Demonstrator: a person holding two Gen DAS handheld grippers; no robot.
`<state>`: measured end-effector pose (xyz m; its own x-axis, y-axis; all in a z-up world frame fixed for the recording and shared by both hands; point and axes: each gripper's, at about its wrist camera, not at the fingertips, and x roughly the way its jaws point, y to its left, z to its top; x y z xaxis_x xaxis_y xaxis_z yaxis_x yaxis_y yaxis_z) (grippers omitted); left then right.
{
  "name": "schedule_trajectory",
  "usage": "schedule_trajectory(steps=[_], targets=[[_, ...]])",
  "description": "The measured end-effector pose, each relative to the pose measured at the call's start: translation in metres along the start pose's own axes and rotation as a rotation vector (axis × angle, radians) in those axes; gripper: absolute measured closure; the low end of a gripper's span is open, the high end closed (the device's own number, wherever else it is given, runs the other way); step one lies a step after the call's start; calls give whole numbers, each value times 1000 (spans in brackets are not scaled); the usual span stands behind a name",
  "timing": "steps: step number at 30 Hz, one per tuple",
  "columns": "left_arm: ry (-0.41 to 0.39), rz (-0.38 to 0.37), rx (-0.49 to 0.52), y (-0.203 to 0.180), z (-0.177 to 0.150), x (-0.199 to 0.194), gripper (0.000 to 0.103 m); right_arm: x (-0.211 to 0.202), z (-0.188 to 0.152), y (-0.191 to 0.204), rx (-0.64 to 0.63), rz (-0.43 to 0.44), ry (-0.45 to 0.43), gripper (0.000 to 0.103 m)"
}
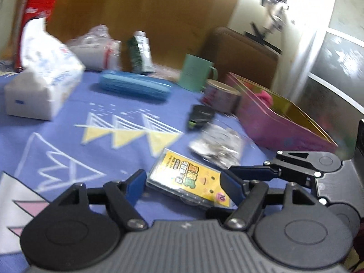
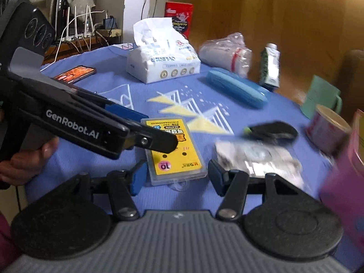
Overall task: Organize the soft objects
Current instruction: 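Carry the yellow card case over the pink tin, then release the yellow card case into the tin and withdraw the left tool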
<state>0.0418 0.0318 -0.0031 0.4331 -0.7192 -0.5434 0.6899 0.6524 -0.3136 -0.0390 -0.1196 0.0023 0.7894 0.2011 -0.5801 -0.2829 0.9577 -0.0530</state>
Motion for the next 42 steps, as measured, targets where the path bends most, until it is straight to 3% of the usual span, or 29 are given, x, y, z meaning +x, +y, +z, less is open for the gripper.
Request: schedule_trajectory(steps=[3,6,9,10,13,17,22,26,31,36,39,42], targets=[[27,-13,-15,-7,2,0,22,-13,-11,-3,34,-9,-6,42],[36,26,-37,-9,5,1,19,-21,-21,-7,56,-20,-17,40],[59,51,2,-20,4,7,26,-21,-25,-6,80,-18,-34,40],[68,56,30,-27,4,9,36,-19,-26,-6,97,-10,-41,41],[83,86,60,-40,2,9,37,-20,-29,-4,117,-35,-76,54],[43,60,61,-54,16,2,40,-36,-33,-15,163,-41,-136,56],[-63,16,184,-102,57,10,40,-74,-26,-33,138,-177,-287,56],[-121,-68,271,-143,85,40,40,-96,-28,-68,160,-306,-334,55],[-108,-124,319,-183,105,101,40,-103,-39,-118,247,-430,-302,55],[-63,-95,314,-201,108,154,35,-99,-46,-160,356,-477,-271,54],[-42,-86,274,-197,106,162,35,-87,-45,-172,357,-619,-245,54],[-59,-107,259,-189,104,148,35,-85,-51,-179,410,-662,-247,54]])
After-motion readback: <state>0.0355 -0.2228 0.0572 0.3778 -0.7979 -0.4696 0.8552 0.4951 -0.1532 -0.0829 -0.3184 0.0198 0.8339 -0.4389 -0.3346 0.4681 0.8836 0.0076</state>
